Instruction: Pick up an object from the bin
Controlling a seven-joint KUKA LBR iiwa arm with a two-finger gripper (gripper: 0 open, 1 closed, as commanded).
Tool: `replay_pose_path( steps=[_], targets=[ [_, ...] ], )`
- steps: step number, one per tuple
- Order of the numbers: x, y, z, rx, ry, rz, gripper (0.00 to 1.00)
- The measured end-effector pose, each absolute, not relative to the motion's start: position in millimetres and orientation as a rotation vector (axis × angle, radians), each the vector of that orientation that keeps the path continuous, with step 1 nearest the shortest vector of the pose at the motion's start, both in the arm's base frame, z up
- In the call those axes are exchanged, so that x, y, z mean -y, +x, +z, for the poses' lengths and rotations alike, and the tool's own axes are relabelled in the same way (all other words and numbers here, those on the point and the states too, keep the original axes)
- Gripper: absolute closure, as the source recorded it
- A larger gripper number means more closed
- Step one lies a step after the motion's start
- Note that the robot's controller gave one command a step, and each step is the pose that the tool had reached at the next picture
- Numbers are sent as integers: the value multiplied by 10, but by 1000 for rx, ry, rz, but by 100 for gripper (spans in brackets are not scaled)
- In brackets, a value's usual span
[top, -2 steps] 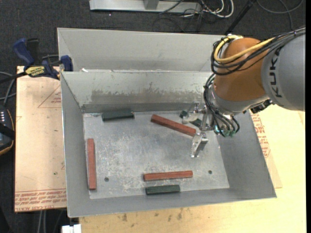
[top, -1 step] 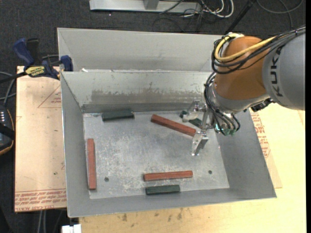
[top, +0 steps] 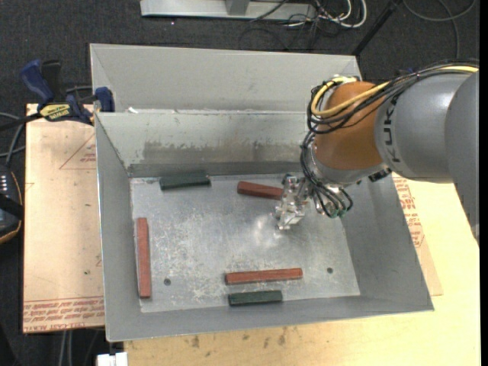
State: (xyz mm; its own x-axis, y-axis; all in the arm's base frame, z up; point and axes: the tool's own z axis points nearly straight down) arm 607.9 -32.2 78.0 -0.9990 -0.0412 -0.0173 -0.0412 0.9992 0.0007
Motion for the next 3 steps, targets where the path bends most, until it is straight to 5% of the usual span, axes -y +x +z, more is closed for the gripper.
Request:
replay_pose_path(
  steps=[1,2,3],
  targets=[
    [323,6049,750,-3134,-66,1,0],
    [323,6050,750,-3133,-66,1,0],
    [462,6278,1210,-3141,-95,3,0]
  ],
)
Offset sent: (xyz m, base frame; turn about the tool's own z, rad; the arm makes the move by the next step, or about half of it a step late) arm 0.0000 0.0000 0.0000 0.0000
